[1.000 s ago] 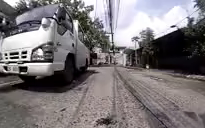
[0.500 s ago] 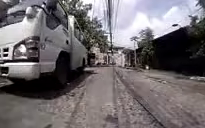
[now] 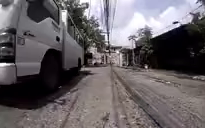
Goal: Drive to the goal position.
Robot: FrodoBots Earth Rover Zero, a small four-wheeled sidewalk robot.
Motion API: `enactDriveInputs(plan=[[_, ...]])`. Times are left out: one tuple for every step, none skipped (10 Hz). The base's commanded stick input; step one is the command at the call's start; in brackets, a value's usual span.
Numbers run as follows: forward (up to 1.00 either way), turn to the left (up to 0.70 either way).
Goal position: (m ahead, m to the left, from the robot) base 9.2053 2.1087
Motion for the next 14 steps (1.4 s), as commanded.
enactDriveInputs(plan=[[0.70,0.00],[0.70,0.00],[0.70,0.00],[0.70,0.00],[0.70,0.00],[0.70,0.00],[0.70,0.00],[0.70,0.00],[0.70,0.00],[0.70,0.00],[0.70,0.00],[0.70,0.00],[0.70,0.00],[0.70,0.00]])
